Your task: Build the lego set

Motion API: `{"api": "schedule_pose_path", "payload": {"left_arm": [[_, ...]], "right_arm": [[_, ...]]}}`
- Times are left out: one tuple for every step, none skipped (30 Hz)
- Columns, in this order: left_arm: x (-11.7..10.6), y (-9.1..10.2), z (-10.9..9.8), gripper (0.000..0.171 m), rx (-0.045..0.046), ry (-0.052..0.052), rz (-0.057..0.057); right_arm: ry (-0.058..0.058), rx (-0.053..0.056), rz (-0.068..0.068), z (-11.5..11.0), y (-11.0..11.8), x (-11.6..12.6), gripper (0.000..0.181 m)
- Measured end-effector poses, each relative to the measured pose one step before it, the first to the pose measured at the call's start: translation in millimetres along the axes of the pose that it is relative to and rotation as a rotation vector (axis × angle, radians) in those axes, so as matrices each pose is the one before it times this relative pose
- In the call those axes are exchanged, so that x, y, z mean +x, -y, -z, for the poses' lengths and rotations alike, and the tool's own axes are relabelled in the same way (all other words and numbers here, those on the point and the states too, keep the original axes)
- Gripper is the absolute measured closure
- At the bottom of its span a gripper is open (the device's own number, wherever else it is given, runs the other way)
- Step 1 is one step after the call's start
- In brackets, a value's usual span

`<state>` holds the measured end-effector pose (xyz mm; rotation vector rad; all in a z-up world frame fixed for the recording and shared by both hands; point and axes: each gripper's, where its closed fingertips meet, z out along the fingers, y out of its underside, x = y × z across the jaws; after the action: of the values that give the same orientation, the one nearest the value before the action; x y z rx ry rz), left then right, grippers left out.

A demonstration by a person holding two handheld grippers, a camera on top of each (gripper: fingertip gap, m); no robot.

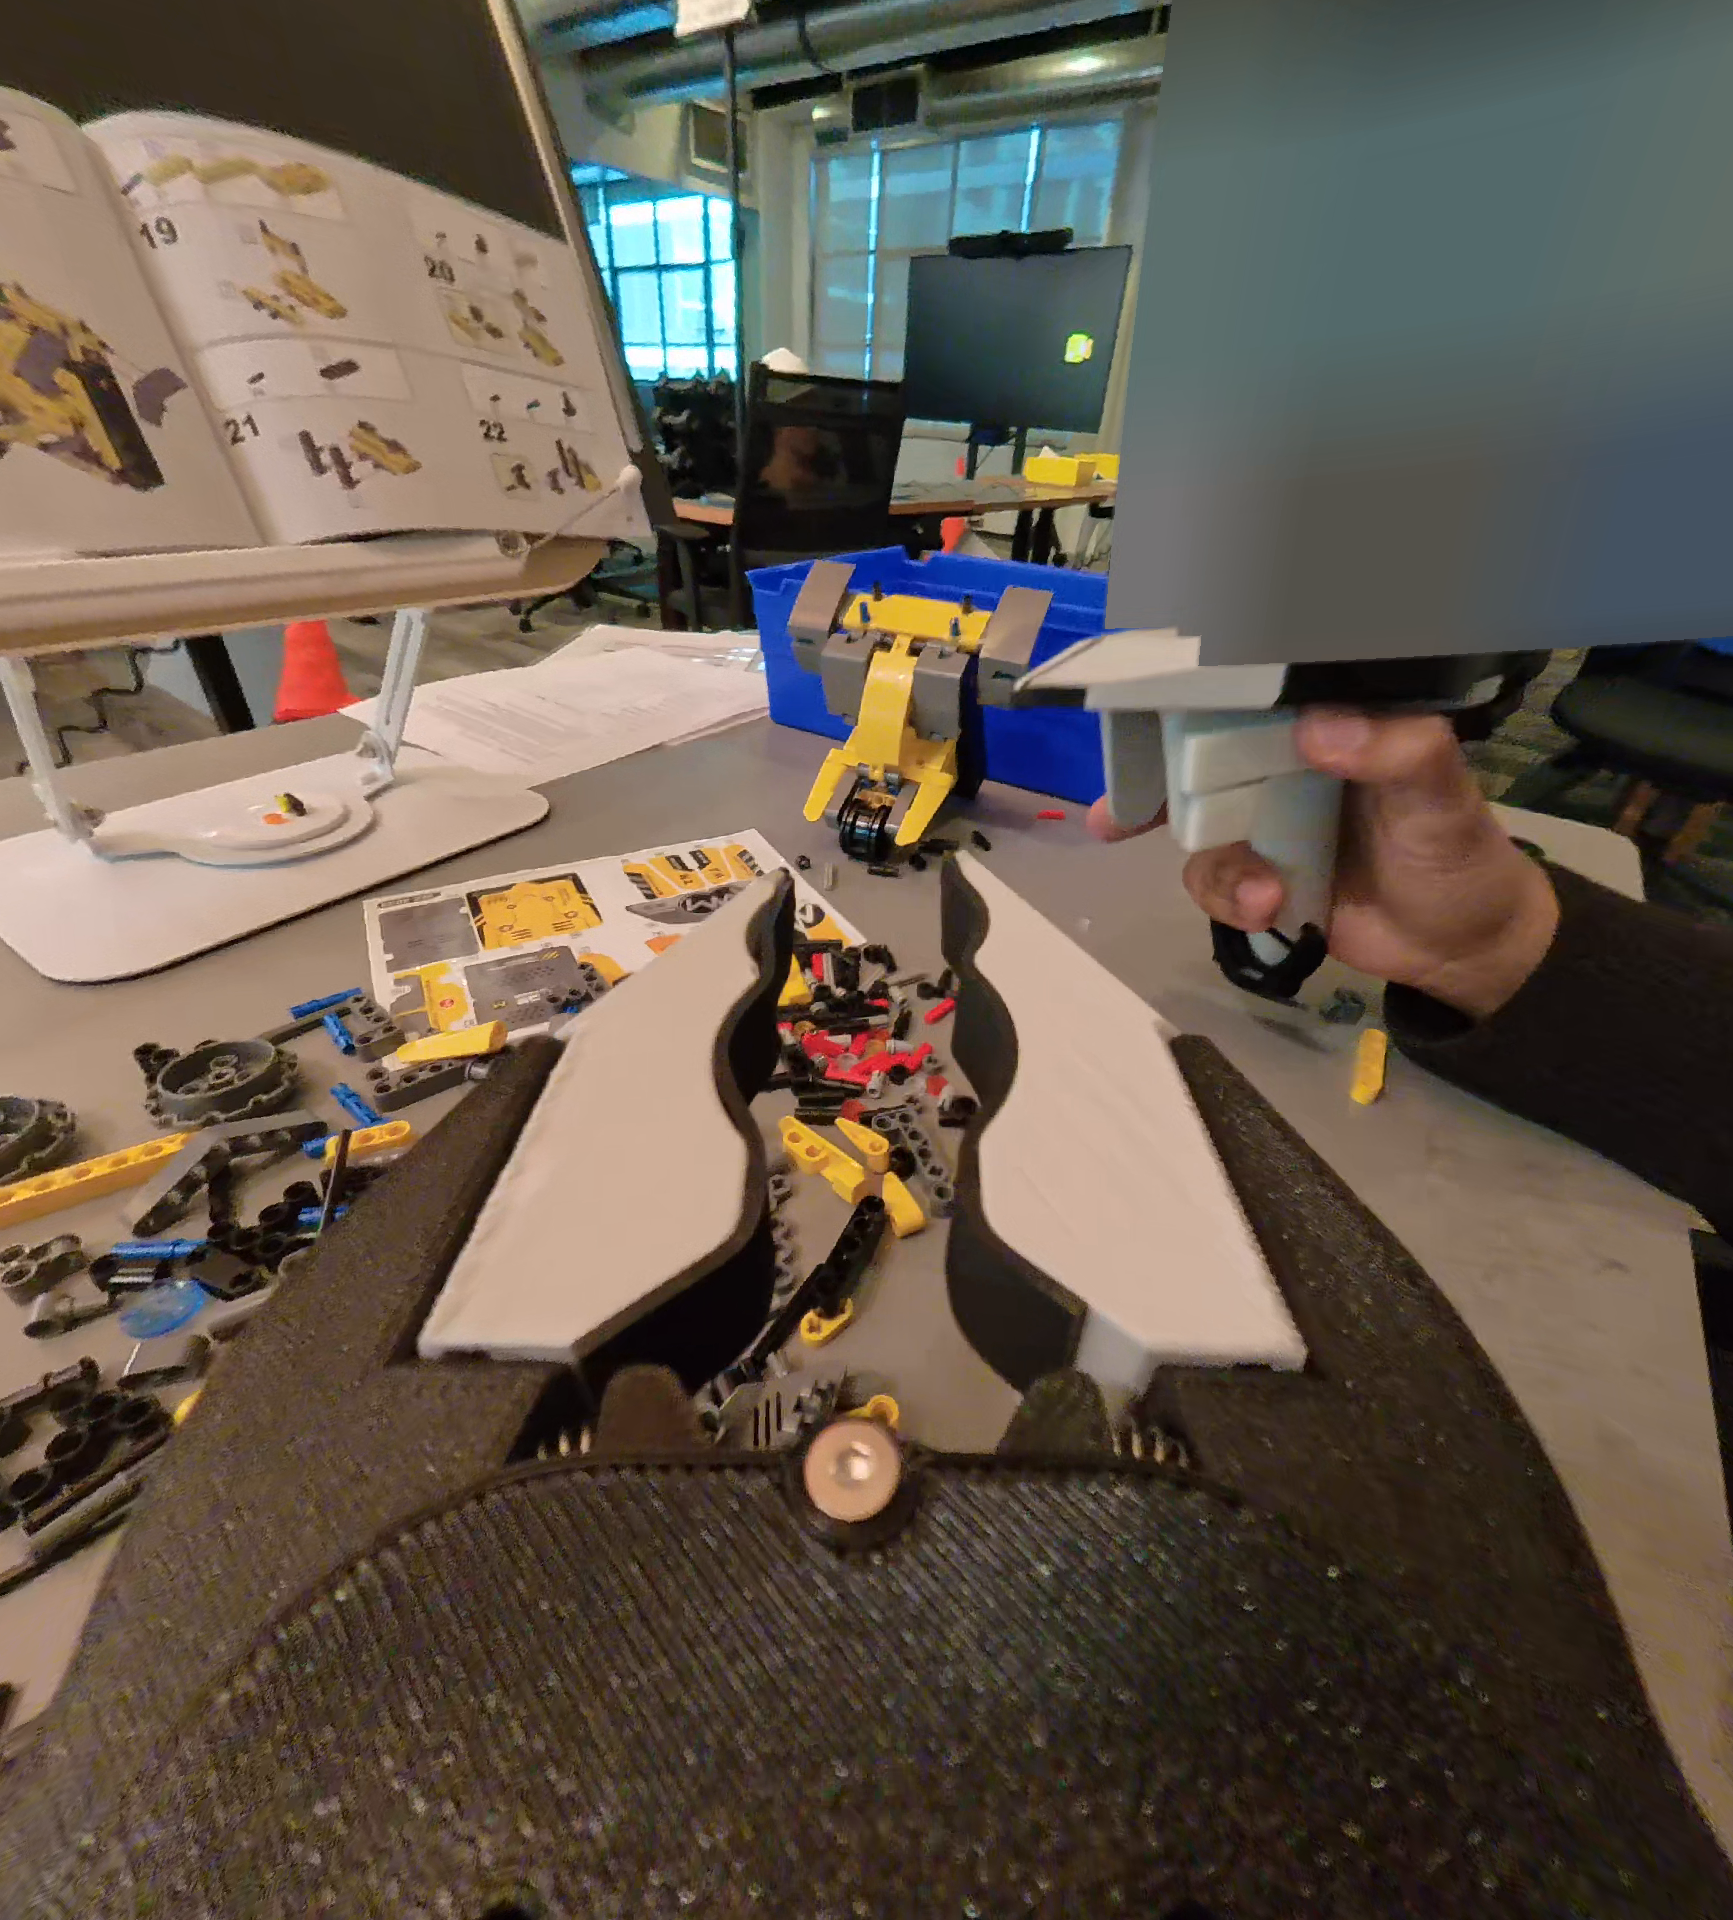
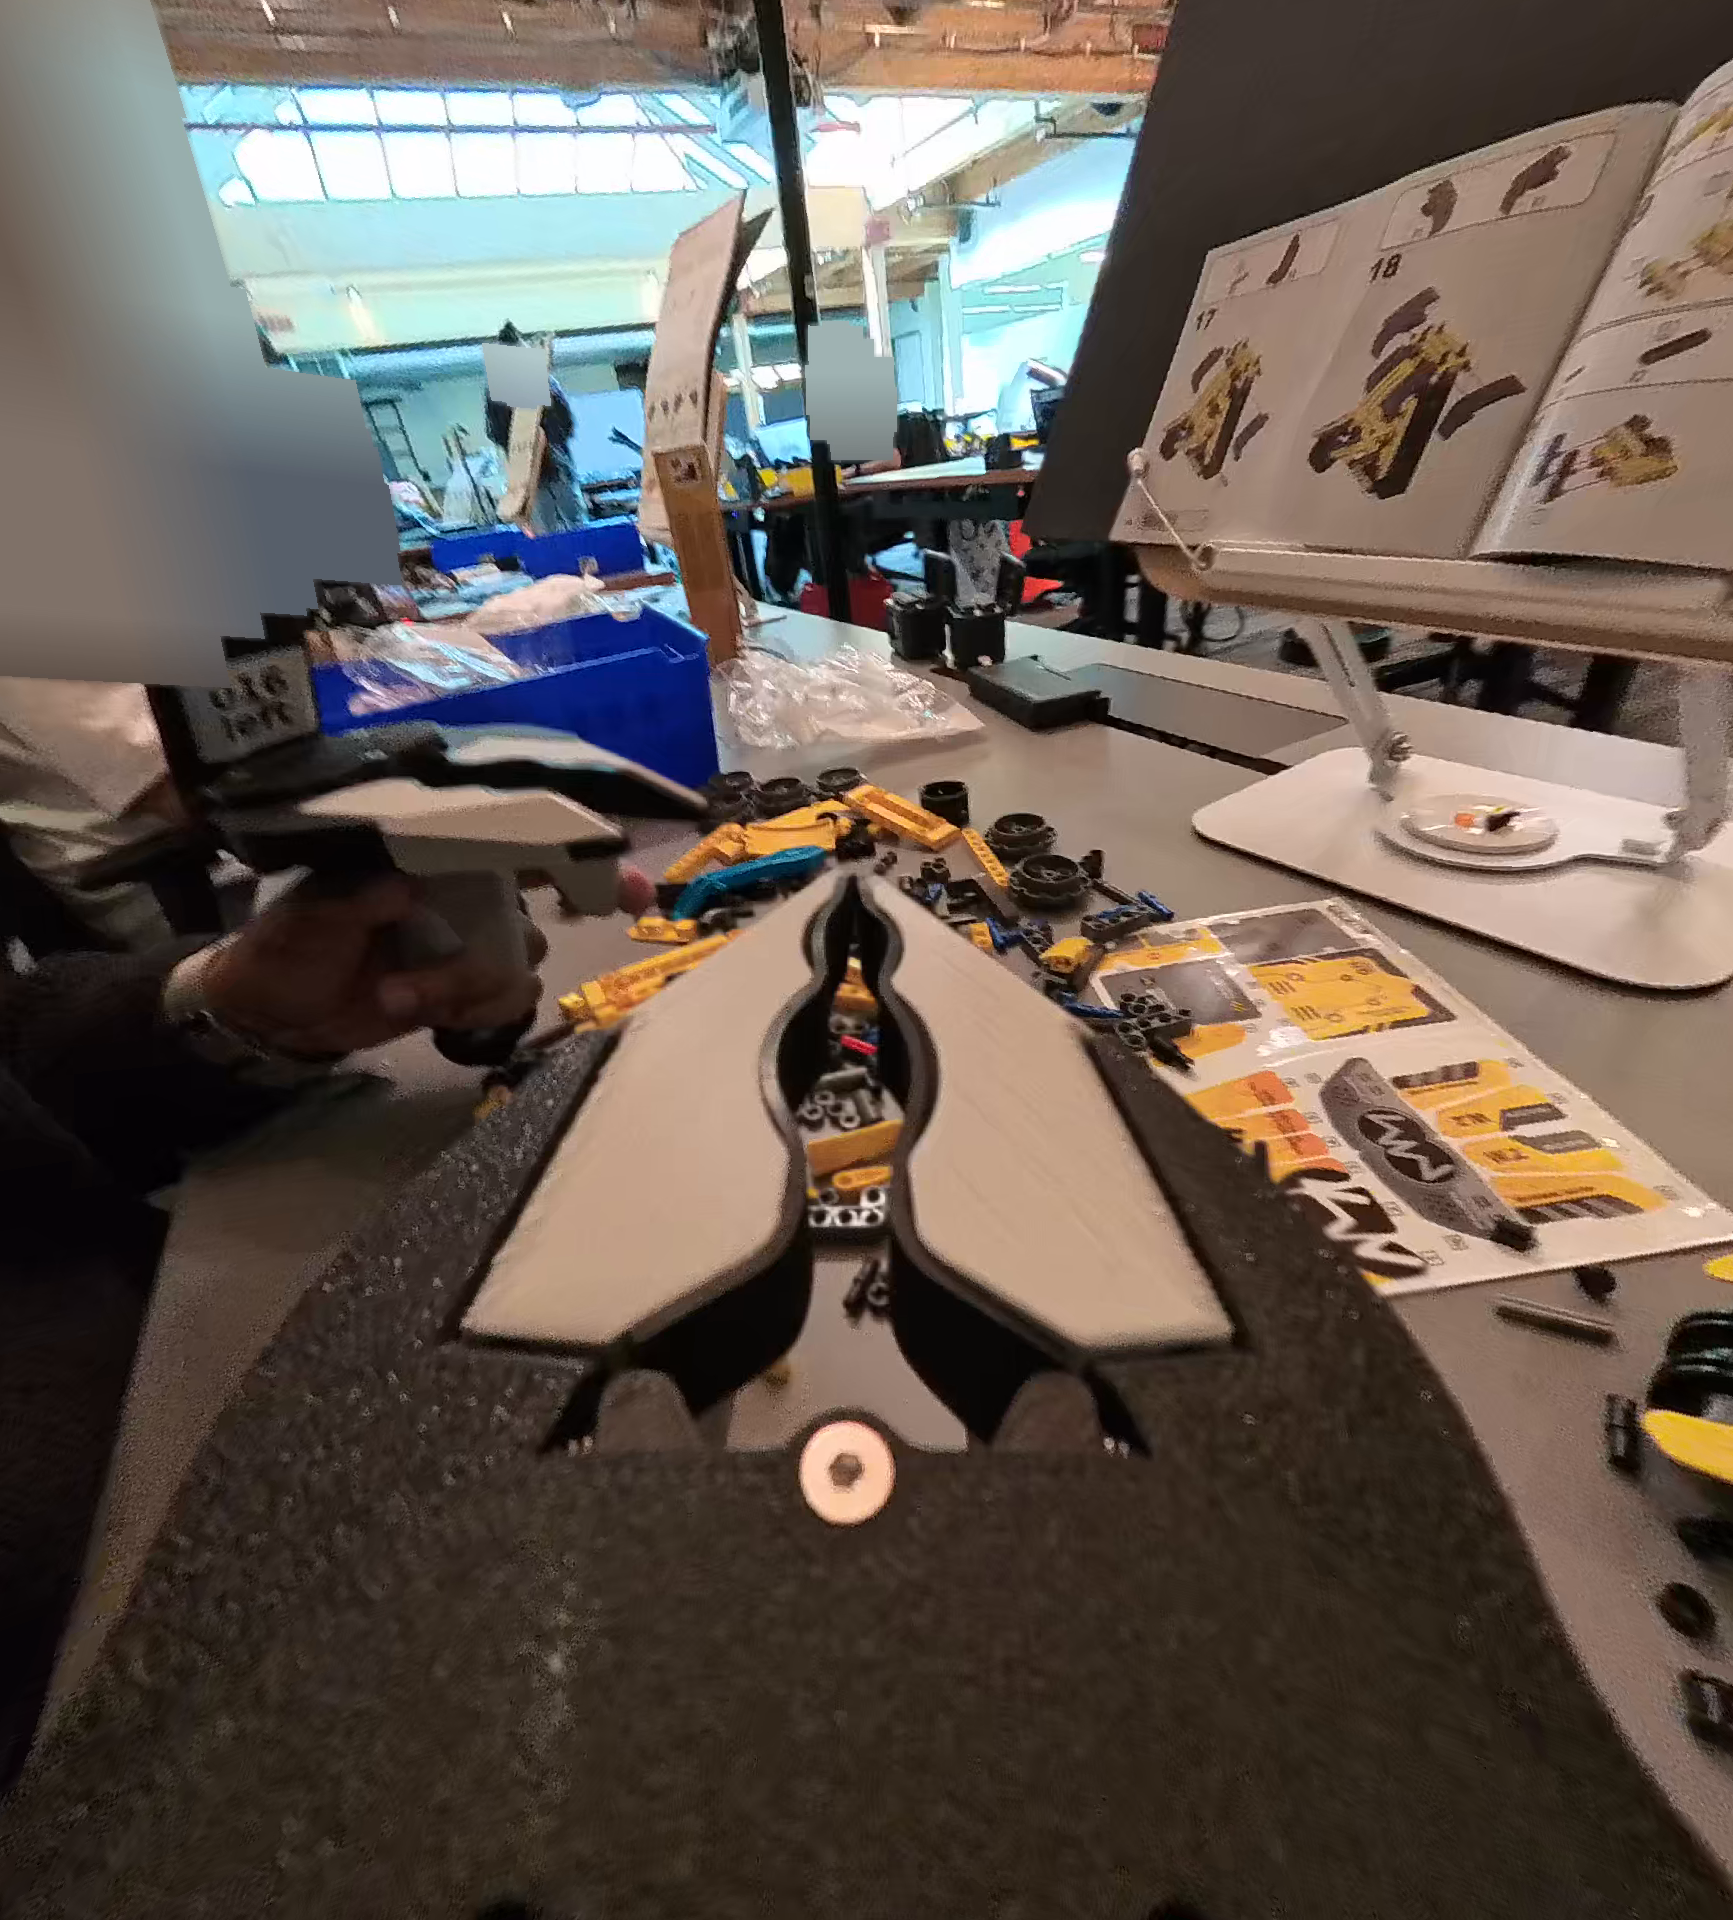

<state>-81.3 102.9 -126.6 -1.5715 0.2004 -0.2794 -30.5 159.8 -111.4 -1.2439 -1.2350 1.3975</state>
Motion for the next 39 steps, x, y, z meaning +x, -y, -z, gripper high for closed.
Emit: {"api": "schedule_pose_path", "payload": {"left_arm": [[1.02, 3.41, 1.62, 0.143, 0.01492, -0.0023, -0.0091], [0.18, 3.24, 1.95, 0.141, 0.01399, 0.0028, -0.0120], [-0.42, 1.71, 1.89, 0.140, 0.01123, 0.0055, -0.0071], [-0.14, -0.23, 1.39, 0.139, 0.00790, 0.0015, 0.0021], [0.52, -1.52, 0.55, 0.138, -0.00334, -0.0045, 0.0110], [1.11, -1.50, 0.12, 0.137, -0.00894, -0.0095, 0.0157], [1.64, -0.82, 0.19, 0.136, -0.00435, -0.0122, 0.0164], [2.00, -0.45, 0.16, 0.137, -0.00232, -0.0130, 0.0151], [2.54, -1.33, 0.30, 0.136, -0.00632, -0.0148, 0.0126], [2.47, -2.42, -0.10, 0.136, -0.01262, -0.0150, 0.0116], [2.21, -3.18, -0.48, 0.138, -0.01746, -0.0142, 0.0110], [1.62, -3.03, -1.01, 0.138, -0.01598, -0.0117, 0.0089], [1.55, -2.24, -1.07, 0.139, -0.01219, -0.0101, 0.0038], [1.02, -1.54, -0.92, 0.141, -0.00897, -0.0067, -0.0027], [0.11, -1.09, -0.62, 0.145, -0.00611, 0.0002, -0.0065], [-0.67, -0.54, -0.27, 0.147, -0.00264, 0.0067, -0.0070], [-1.03, 0.01, -0.20, 0.150, -0.00033, 0.0081, -0.0065], [-0.42, 0.08, -0.06, 0.152, 0.00028, 0.0050, -0.0051], [0.28, 0.27, -0.19, 0.153, 0.00092, 0.0006, -0.0035], [0.81, 0.12, -0.21, 0.154, 0.00074, -0.0014, -0.0042], [0.75, -0.33, -0.38, 0.154, -0.00171, -0.0002, -0.0066], [0.48, -0.76, -0.47, 0.154, -0.00424, 0.0017, -0.0081], [0.45, -1.00, -0.74, 0.154, -0.00543, 0.0019, -0.0091], [0.51, -0.82, -0.64, 0.153, -0.00498, 0.0013, -0.0088], [0.77, -0.75, -0.68, 0.153, -0.00388, 0.0000, -0.0064], [1.49, -0.94, -0.69, 0.153, -0.00462, -0.0047, -0.0036], [2.43, -1.30, -1.04, 0.150, -0.00699, -0.0119, 0.0003], [3.20, -1.79, -1.33, 0.148, -0.00966, -0.0172, 0.0070], [3.26, -2.47, -1.64, 0.144, -0.01398, -0.0202, 0.0111], [3.51, -2.25, -1.59, 0.139, -0.01317, -0.0215, 0.0091], [3.20, -1.57, -1.19, 0.136, -0.00926, -0.0192, 0.0068], [3.37, -0.84, -0.93, 0.133, -0.00470, -0.0190, 0.0040], [3.43, -0.50, -0.59, 0.130, -0.00164, -0.0186, 0.0031], [2.56, -0.24, -0.57, 0.127, -0.00120, -0.0138, 0.0013], [1.23, -0.40, -0.38, 0.126, -0.00222, -0.0061, -0.0015], [0.04, -0.75, -0.27, 0.125, -0.00409, 0.0012, -0.0038], [-0.73, -0.66, -0.18, 0.125, -0.00337, 0.0060, -0.0047], [-0.93, -0.44, -0.06, 0.125, -0.00171, 0.0068, -0.0031], [-0.64, -0.30, -0.22, 0.125, -0.00164, 0.0047, -0.0019]], "right_arm": [[-0.0136, -0.0090, 0.0240, -0.26, -2.06, 0.27, 0.181], [-0.0126, 0.0005, 0.0179, 0.71, -0.17, 0.53, 0.181], [-0.0099, 0.0101, 0.0069, 1.73, 1.53, 0.91, 0.181], [-0.0095, 0.0163, -0.0042, 2.44, 2.96, 1.59, 0.181], [-0.0099, 0.0189, -0.0129, 2.84, 3.50, 2.34, 0.181], [-0.0102, 0.0202, -0.0187, 3.17, 3.98, 2.76, 0.181], [-0.0099, 0.0214, -0.0227, 3.26, 4.15, 2.87, 0.181], [-0.0050, 0.0221, -0.0248, 3.47, 4.39, 2.26, 0.181], [0.0029, 0.0232, -0.0237, 3.27, 4.48, 0.96, 0.181], [0.0059, 0.0240, -0.0208, 3.19, 4.70, 0.31, 0.181], [0.0053, 0.0223, -0.0160, 2.88, 4.37, 0.21, 0.181], [0.0066, 0.0169, -0.0094, 2.19, 3.41, -0.59, 0.181], [0.0133, 0.0111, -0.0025, 1.57, 2.66, -2.39, 0.178], [0.0212, 0.0081, 0.0039, 0.80, 2.29, -4.71, 0.177], [0.0224, 0.0082, 0.0105, 0.36, 2.30, -5.95, 0.176], [0.0192, 0.0090, 0.0163, -0.12, 2.35, -6.19, 0.175], [0.0139, 0.0072, 0.0194, -0.22, 1.98, -5.58, 0.175], [0.0067, 0.0035, 0.0209, -0.33, 1.51, -4.39, 0.174], [-0.0004, 0.0009, 0.0208, -0.03, 0.83, -3.02, 0.173], [-0.0079, 0.0018, 0.0188, 0.05, -0.15, -1.20, 0.174], [-0.0127, 0.0010, 0.0113, -0.05, -1.00, 0.59, 0.173], [-0.0067, -0.0041, 0.0002, -0.31, -1.30, 0.49, 0.172], [0.0024, -0.0053, -0.0058, -0.23, -1.07, -0.44, 0.171], [0.0025, -0.0012, -0.0064, 0.09, -0.44, -0.45, 0.170], [-0.0015, 0.0028, -0.0057, 0.57, -0.26, -0.27, 0.170], [-0.0040, 0.0052, -0.0057, 1.01, -0.41, -0.11, 0.170], [-0.0066, 0.0057, -0.0062, 1.32, -0.88, 0.18, 0.169], [-0.0084, 0.0035, -0.0066, 1.17, -1.43, 0.70, 0.167], [-0.0093, 0.0004, -0.0061, 1.07, -1.71, 1.09, 0.167], [-0.0082, -0.0016, -0.0043, 0.50, -1.23, 1.09, 0.165], [-0.0043, -0.0011, -0.0013, 0.18, -0.54, 0.57, 0.165], [-0.0022, 0.0010, 0.0008, -0.07, 0.14, 0.36, 0.164], [-0.0023, 0.0013, 0.0008, -0.28, 0.13, 0.39, 0.164], [-0.0026, -0.0007, 0.0005, -0.34, -0.19, 0.44, 0.163], [-0.0036, -0.0022, 0.0013, -0.33, -0.43, 0.64, 0.163], [-0.0052, -0.0023, 0.0021, -0.11, -0.51, 0.82, 0.163], [-0.0052, -0.0013, 0.0021, -0.10, -0.24, 0.79, 0.163], [-0.0039, 0.0004, 0.0015, 0.07, 0.06, 0.55, 0.163], [-0.0031, 0.0021, 0.0001, 0.17, 0.28, 0.54, 0.163]]}}
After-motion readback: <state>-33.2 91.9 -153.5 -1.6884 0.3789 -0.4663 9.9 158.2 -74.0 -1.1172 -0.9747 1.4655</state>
